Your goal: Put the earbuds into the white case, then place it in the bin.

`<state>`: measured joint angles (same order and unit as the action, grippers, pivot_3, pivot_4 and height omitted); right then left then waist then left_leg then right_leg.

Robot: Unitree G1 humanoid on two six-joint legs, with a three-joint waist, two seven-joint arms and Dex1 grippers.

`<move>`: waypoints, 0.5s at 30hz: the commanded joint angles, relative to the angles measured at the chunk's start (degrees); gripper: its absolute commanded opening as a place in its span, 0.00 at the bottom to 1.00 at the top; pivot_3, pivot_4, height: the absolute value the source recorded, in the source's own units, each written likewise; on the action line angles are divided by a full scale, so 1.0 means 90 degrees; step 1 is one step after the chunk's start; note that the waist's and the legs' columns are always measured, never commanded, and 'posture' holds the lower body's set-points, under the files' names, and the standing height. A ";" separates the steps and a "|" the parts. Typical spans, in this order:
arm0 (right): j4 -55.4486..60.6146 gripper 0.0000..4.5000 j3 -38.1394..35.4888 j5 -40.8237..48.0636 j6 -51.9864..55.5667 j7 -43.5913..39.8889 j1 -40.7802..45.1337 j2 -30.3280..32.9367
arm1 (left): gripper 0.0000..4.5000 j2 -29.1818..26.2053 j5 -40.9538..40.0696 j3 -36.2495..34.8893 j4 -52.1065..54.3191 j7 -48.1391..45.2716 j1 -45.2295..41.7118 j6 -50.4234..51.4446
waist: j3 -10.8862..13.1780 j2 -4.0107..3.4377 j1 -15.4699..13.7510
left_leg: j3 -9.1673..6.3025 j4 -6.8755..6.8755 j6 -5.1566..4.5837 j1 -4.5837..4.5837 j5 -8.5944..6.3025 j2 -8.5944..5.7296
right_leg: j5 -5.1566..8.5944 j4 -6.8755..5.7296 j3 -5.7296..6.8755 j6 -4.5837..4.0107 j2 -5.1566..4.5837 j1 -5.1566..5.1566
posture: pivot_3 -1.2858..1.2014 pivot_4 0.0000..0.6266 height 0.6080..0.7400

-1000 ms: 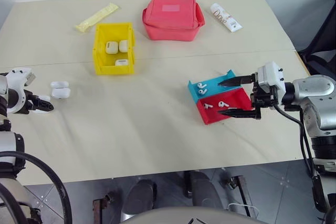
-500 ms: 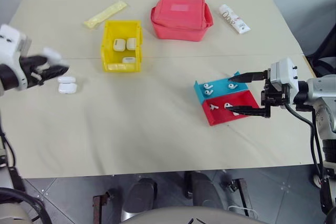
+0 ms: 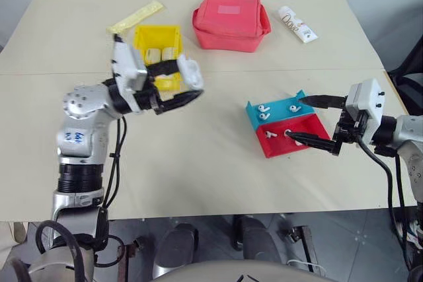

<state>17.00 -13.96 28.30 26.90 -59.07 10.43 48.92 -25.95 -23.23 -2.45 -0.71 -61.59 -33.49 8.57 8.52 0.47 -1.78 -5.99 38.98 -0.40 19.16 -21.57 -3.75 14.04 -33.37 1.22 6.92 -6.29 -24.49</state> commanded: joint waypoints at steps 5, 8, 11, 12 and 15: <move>0.1019 1.00 -0.0677 -0.0214 0.0383 0.1040 -0.1031 0.0016 | 0.62 0.0312 0.0011 0.0657 -0.0071 -0.0613 0.0291 -0.0756 | -0.0002 -0.0003 -0.0047 | 0.0002 0.0002 -0.0012 -0.0001 0.0001 -0.0011 | -0.0002 0.0003 -0.0001 0.0003 0.0007 0.0004 | 0.52 0.24 1.00; 0.1321 1.00 -0.0882 -0.0362 0.0387 0.1211 -0.1569 0.0038 | 0.62 0.0474 0.0016 0.0889 -0.0034 -0.0754 0.0513 -0.0955 | -0.0002 -0.0003 -0.0084 | 0.0004 0.0002 -0.0019 -0.0002 0.0001 -0.0017 | -0.0003 0.0006 -0.0002 0.0006 0.0007 0.0006 | 0.52 0.24 1.00; 0.1528 1.00 -0.1123 -0.0504 0.0368 0.1205 -0.2069 0.0144 | 0.62 0.0582 0.0018 0.0953 -0.0117 -0.0758 0.0614 -0.1096 | -0.0001 -0.0004 -0.0139 | 0.0009 0.0003 -0.0025 -0.0002 0.0003 -0.0021 | -0.0006 0.0008 -0.0002 0.0011 0.0009 0.0005 | 0.52 0.24 1.00; 0.1570 1.00 -0.1201 -0.0529 0.0365 0.1162 -0.2206 0.0187 | 0.62 0.0600 0.0017 0.0952 -0.0152 -0.0759 0.0618 -0.1121 | -0.0002 -0.0004 -0.0149 | 0.0009 0.0004 -0.0028 -0.0001 0.0005 -0.0025 | -0.0008 0.0010 -0.0002 0.0015 0.0009 0.0006 | 0.52 0.24 1.00; 0.1777 1.00 -0.1759 -0.0470 0.0400 0.0883 -0.2775 0.0320 | 0.62 0.0610 -0.0018 0.0976 -0.0306 -0.0836 0.0596 -0.1158 | -0.0002 -0.0005 -0.0158 | 0.0010 0.0004 -0.0034 -0.0004 0.0005 -0.0030 | -0.0009 0.0022 -0.0002 0.0017 0.0007 0.0011 | 0.52 0.24 1.00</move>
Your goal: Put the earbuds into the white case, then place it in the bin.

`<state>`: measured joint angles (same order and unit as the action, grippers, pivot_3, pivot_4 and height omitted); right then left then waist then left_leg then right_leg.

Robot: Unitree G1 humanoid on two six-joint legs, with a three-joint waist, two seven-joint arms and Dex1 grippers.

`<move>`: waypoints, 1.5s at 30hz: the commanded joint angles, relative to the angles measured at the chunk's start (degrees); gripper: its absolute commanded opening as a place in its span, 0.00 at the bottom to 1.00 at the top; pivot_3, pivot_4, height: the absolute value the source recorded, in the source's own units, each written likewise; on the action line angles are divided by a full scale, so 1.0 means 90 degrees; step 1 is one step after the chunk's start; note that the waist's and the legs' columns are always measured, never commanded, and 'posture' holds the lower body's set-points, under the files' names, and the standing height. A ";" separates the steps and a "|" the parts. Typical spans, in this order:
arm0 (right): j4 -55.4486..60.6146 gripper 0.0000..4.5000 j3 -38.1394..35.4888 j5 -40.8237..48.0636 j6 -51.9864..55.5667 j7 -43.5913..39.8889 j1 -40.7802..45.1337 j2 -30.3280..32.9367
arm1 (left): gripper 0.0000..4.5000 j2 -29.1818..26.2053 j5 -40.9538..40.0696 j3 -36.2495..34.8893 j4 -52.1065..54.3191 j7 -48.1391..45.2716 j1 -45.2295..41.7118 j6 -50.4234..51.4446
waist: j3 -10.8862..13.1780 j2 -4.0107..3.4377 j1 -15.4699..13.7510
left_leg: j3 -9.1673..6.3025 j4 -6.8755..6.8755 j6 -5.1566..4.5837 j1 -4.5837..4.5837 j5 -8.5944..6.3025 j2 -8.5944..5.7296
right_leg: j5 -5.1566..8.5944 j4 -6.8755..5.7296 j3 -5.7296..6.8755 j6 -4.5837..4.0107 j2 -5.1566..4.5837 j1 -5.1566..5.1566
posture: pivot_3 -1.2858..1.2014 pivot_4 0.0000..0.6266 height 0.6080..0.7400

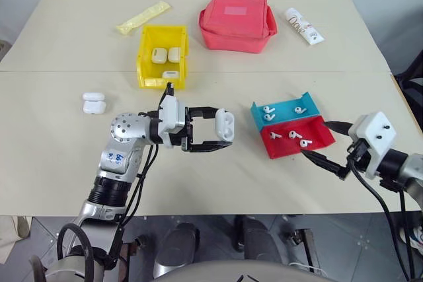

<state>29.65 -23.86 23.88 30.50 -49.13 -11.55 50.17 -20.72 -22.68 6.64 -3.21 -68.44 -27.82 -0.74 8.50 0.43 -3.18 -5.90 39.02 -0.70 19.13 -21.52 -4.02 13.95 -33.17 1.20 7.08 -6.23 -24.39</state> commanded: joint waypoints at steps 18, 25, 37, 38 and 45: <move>0.0503 0.65 -0.0670 0.0549 0.1663 -0.1201 -0.0283 0.1806 | 0.62 0.0033 -0.0141 0.0111 0.1163 0.0683 0.0878 0.0597 | -0.0001 -0.0008 -0.0010 | 0.0001 -0.0002 -0.0018 -0.0001 0.0001 -0.0010 | -0.0008 0.0041 -0.0011 0.0013 -0.0012 0.0010 | 0.52 0.24 1.00; 0.0341 0.46 0.0510 0.0937 0.2330 -0.1098 0.1295 0.2220 | 0.62 0.0036 -0.0134 0.0144 0.1575 0.0932 0.1195 0.0677 | 0.0003 -0.0016 0.0010 | 0.0004 -0.0004 -0.0020 0.0001 0.0001 -0.0012 | -0.0010 0.0048 -0.0008 0.0017 -0.0021 0.0010 | 0.52 0.24 1.00; -0.1419 0.46 0.4183 -0.0376 0.2977 -0.1054 0.4746 0.1916 | 0.62 0.0049 -0.0154 0.0231 0.1846 0.1029 0.1401 0.0662 | 0.0004 -0.0017 0.0037 | 0.0008 -0.0004 -0.0023 0.0007 0.0002 -0.0018 | -0.0011 0.0057 0.0001 0.0019 -0.0025 0.0002 | 0.52 0.24 1.00; -0.1664 0.46 0.4464 -0.0556 0.2920 -0.1145 0.5038 0.1820 | 0.62 0.0039 -0.0150 0.0231 0.1873 0.1040 0.1423 0.0667 | 0.0003 -0.0019 0.0047 | 0.0012 -0.0004 -0.0022 0.0007 0.0002 -0.0019 | -0.0012 0.0056 0.0001 0.0021 -0.0025 0.0001 | 0.52 0.24 1.00; -0.2524 0.46 0.5355 -0.1236 0.2561 -0.1642 0.5908 0.1388 | 0.62 -0.0002 -0.0153 0.0257 0.2070 0.1147 0.1581 0.0676 | 0.0004 -0.0019 0.0035 | 0.0012 -0.0009 -0.0023 0.0011 0.0002 -0.0020 | -0.0013 0.0058 0.0004 0.0023 -0.0023 -0.0005 | 0.52 0.24 1.00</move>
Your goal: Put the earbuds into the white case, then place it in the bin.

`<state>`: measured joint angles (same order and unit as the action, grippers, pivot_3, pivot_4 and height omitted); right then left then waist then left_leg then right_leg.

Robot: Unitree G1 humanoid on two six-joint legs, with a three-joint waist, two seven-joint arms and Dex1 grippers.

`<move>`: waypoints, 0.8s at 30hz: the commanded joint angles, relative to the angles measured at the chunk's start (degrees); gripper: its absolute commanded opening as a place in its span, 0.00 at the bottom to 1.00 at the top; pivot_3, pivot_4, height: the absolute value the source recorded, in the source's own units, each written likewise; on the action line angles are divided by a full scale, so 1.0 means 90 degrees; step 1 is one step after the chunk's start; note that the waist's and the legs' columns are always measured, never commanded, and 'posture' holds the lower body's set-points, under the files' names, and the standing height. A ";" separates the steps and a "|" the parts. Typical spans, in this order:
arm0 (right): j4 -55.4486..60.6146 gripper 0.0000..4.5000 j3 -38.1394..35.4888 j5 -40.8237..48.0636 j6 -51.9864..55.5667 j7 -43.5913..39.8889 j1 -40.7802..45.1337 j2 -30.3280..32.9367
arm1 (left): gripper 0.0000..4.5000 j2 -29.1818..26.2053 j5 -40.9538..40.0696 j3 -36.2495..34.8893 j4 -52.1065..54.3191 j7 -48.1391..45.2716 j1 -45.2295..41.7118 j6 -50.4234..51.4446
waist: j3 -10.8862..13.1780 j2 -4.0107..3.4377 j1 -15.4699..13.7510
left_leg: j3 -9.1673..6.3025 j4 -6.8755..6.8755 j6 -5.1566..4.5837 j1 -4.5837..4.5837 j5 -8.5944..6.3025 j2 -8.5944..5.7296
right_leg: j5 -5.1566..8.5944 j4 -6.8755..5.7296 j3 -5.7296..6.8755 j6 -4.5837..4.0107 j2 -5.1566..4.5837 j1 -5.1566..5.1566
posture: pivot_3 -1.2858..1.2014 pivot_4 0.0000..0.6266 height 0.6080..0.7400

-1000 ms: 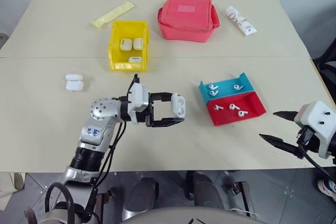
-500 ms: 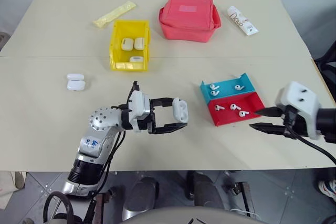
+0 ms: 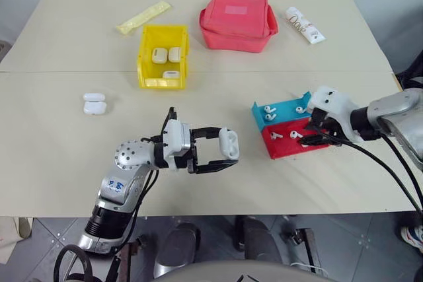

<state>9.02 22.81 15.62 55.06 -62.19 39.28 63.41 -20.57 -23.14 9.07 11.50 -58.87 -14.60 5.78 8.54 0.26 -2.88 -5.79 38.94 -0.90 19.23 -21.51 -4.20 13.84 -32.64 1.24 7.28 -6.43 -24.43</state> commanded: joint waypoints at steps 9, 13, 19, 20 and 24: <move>-0.1078 0.46 0.0582 -0.0978 -0.0614 -0.0556 0.0664 -0.0568 | 0.62 -0.0138 -0.0116 -0.0076 0.0654 0.0212 0.0284 -0.0006 | 0.0000 -0.0001 0.0009 | 0.0001 0.0001 0.0000 -0.0001 0.0000 -0.0001 | -0.0001 -0.0003 -0.0001 0.0001 0.0000 -0.0001 | 0.52 0.24 1.00; -0.1300 0.46 0.0599 -0.1159 -0.0738 -0.0675 0.0732 -0.0721 | 0.62 -0.0167 -0.0111 -0.0085 0.0730 0.0271 0.0332 0.0023 | 0.0000 -0.0002 0.0007 | 0.0000 0.0001 0.0000 -0.0001 0.0000 -0.0001 | -0.0001 -0.0003 0.0000 0.0001 0.0001 0.0000 | 0.52 0.24 1.00; -0.1364 0.46 0.0582 -0.1369 -0.0853 -0.0850 0.0685 -0.0785 | 0.62 -0.0220 -0.0127 -0.0097 0.0806 0.0345 0.0387 0.0037 | 0.0000 -0.0002 0.0011 | 0.0001 0.0001 0.0001 -0.0001 0.0000 -0.0001 | -0.0001 -0.0004 0.0000 0.0001 0.0001 -0.0001 | 0.52 0.24 1.00; -0.1380 0.46 0.0575 -0.1396 -0.0865 -0.0871 0.0681 -0.0802 | 0.62 -0.0233 -0.0133 -0.0099 0.0813 0.0357 0.0392 0.0037 | 0.0000 -0.0002 0.0016 | 0.0000 0.0001 0.0001 -0.0001 0.0000 -0.0001 | -0.0001 -0.0005 -0.0001 0.0001 0.0001 -0.0001 | 0.52 0.24 1.00; -0.1447 0.42 0.0575 -0.1507 -0.0915 -0.0961 0.0666 -0.0850 | 0.62 -0.0254 -0.0133 -0.0093 0.0834 0.0409 0.0400 0.0045 | -0.0001 -0.0002 0.0016 | 0.0000 0.0001 0.0001 -0.0002 0.0000 -0.0001 | -0.0001 -0.0004 0.0000 0.0001 0.0001 0.0000 | 0.52 0.24 1.00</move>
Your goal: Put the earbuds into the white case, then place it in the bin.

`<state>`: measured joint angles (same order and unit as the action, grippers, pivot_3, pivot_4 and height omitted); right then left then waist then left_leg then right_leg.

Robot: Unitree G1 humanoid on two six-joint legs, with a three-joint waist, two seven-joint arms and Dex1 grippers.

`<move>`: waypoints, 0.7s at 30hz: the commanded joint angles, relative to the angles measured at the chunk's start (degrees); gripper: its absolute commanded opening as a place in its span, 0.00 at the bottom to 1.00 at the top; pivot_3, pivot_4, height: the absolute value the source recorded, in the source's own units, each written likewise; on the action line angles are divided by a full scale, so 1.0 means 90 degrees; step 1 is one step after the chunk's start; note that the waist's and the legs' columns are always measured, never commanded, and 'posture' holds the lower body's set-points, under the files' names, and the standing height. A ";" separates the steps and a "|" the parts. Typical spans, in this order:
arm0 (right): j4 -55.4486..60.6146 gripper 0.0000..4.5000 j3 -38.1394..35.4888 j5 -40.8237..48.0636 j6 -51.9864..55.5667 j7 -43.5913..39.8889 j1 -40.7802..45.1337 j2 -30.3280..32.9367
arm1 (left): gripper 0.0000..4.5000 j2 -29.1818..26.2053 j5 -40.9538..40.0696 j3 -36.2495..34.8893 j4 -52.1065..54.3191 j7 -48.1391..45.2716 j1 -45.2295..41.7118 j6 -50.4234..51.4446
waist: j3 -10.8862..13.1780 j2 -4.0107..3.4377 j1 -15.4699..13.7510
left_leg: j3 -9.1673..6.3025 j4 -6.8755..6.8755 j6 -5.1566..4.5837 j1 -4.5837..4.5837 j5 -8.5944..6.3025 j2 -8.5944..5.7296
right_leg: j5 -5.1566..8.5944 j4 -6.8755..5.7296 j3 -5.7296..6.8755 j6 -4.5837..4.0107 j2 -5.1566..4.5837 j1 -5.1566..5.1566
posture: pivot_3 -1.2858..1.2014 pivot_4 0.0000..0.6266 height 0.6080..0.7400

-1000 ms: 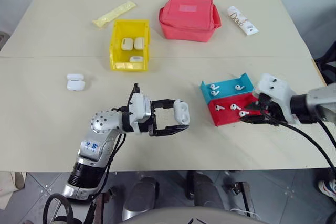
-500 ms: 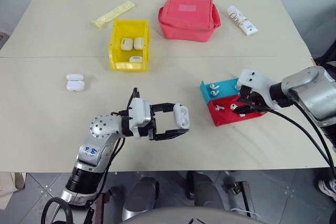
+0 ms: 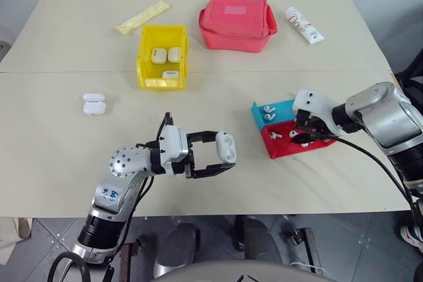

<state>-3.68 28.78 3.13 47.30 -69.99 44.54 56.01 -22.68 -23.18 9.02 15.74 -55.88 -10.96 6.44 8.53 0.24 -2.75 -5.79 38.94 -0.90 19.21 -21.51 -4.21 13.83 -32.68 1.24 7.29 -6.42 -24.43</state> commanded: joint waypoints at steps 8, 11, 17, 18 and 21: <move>-0.0202 0.11 -0.0159 -0.0253 -0.0140 -0.0138 0.0138 -0.0215 | 0.62 -0.0065 -0.0134 -0.0115 0.0400 0.0155 -0.0016 0.0014 | -0.0001 0.0002 0.0016 | 0.0000 0.0000 0.0001 -0.0001 0.0000 0.0001 | 0.0000 -0.0001 -0.0001 0.0000 0.0000 0.0000 | 0.52 0.24 1.00; -0.0298 0.11 -0.0242 -0.0281 -0.0255 -0.0122 0.0182 -0.0274 | 0.62 -0.0065 -0.0110 -0.0111 0.0326 0.0150 -0.0047 -0.0005 | -0.0002 0.0002 0.0024 | 0.0000 0.0000 0.0001 -0.0002 -0.0001 0.0001 | 0.0000 0.0000 -0.0001 0.0000 0.0001 0.0000 | 0.52 0.24 1.00; 0.0543 0.11 -0.1604 0.0659 -0.0754 -0.0158 -0.0089 -0.0338 | 0.62 0.0076 -0.0164 -0.0094 -0.0096 0.0002 -0.0260 -0.0143 | 0.0005 -0.0010 0.0005 | 0.0000 -0.0001 0.0001 0.0001 0.0000 0.0000 | 0.0000 -0.0001 -0.0001 0.0000 0.0000 -0.0002 | 0.52 0.24 1.00; 0.0796 0.11 -0.1941 0.0935 -0.0913 -0.0203 -0.0250 -0.0361 | 0.62 0.0112 -0.0191 -0.0088 -0.0200 -0.0066 -0.0302 -0.0198 | 0.0005 -0.0009 -0.0005 | -0.0001 -0.0001 0.0001 0.0001 0.0000 0.0000 | 0.0000 0.0001 0.0001 0.0001 0.0001 -0.0001 | 0.52 0.24 1.00; 0.1728 0.11 -0.3188 0.2039 -0.1018 -0.0210 -0.0851 -0.0613 | 0.62 0.0262 -0.0254 -0.0095 -0.0802 -0.0369 -0.0595 -0.0429 | 0.0005 -0.0008 -0.0023 | -0.0005 -0.0003 0.0001 0.0000 -0.0001 0.0001 | -0.0002 0.0004 0.0005 0.0004 0.0003 0.0005 | 0.52 0.24 1.00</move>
<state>6.58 6.56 15.44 38.22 -71.72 38.02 51.27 -21.05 -23.82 8.97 10.26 -57.66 -14.37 4.55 8.57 0.16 -2.95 -5.84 38.91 -0.89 19.22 -21.51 -4.20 13.80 -32.65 1.28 7.34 -6.40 -24.38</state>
